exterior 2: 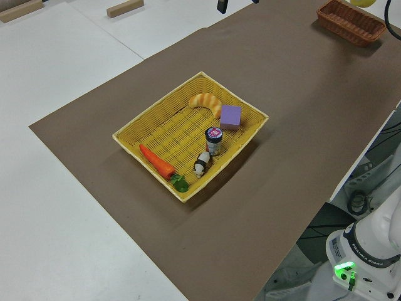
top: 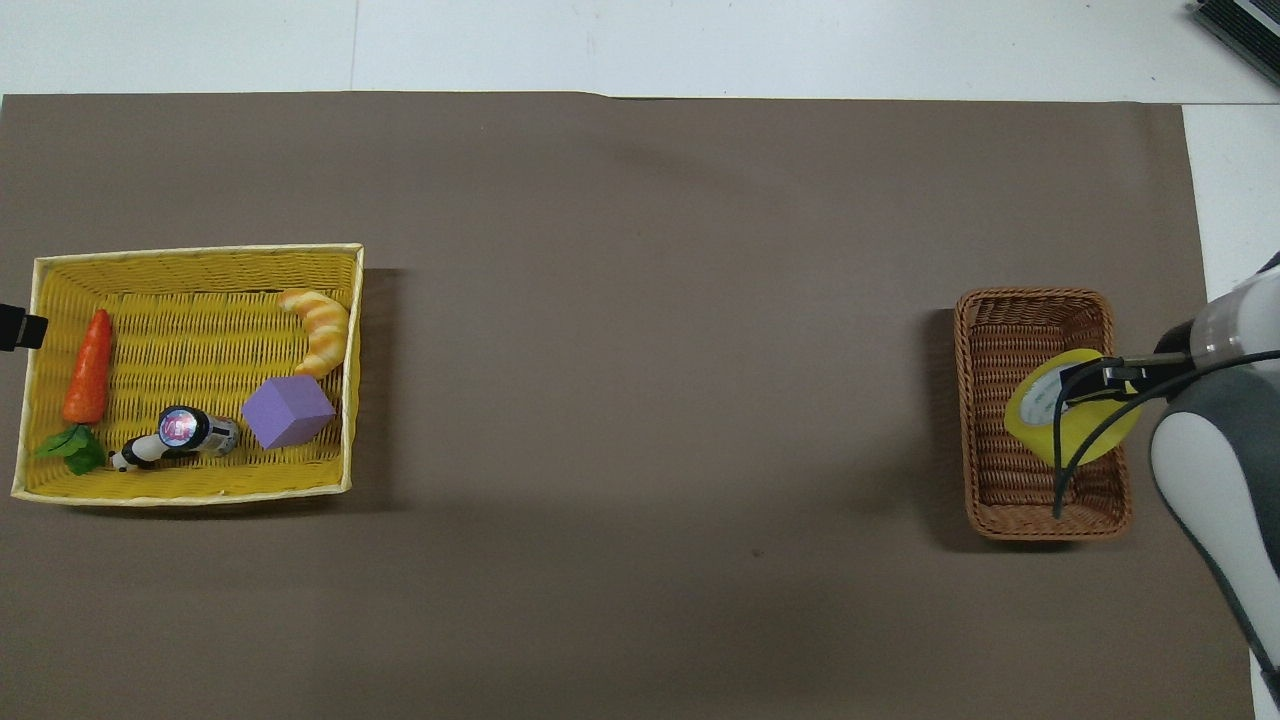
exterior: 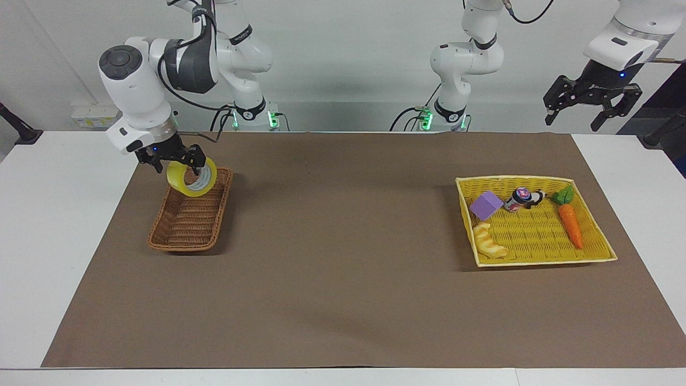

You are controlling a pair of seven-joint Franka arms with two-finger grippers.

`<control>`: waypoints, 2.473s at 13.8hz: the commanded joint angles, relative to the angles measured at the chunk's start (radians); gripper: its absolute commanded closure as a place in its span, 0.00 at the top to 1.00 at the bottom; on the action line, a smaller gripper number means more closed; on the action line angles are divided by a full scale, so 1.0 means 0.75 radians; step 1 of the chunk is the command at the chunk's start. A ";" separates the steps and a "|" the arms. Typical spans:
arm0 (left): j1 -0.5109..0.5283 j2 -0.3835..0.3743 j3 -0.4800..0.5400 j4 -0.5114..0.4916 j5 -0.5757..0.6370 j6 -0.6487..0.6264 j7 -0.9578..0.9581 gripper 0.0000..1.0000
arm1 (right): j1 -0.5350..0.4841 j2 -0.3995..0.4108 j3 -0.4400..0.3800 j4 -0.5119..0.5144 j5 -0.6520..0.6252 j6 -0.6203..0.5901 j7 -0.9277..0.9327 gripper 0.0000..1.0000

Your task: Move tape to another basket

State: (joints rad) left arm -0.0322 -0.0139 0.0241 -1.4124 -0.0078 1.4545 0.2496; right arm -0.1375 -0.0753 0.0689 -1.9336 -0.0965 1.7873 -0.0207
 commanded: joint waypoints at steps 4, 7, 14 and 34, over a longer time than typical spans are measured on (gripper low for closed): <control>0.043 -0.020 -0.020 -0.013 0.002 -0.013 -0.003 1.00 | -0.011 -0.022 0.004 0.022 0.035 -0.035 -0.048 1.00; 0.045 -0.020 -0.018 -0.011 0.002 -0.013 -0.003 1.00 | -0.011 -0.008 0.004 0.058 0.037 -0.060 -0.040 1.00; 0.043 -0.020 -0.018 -0.013 0.002 -0.011 -0.003 1.00 | -0.009 -0.033 0.006 0.195 0.114 -0.248 0.030 1.00; 0.043 -0.020 -0.018 -0.013 0.002 -0.013 -0.003 1.00 | 0.046 0.086 0.027 0.463 0.143 -0.438 0.058 1.00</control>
State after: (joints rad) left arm -0.0149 -0.0140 0.0218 -1.4124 -0.0078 1.4545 0.2496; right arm -0.0999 -0.0156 0.0824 -1.6106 -0.0059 1.4944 -0.0047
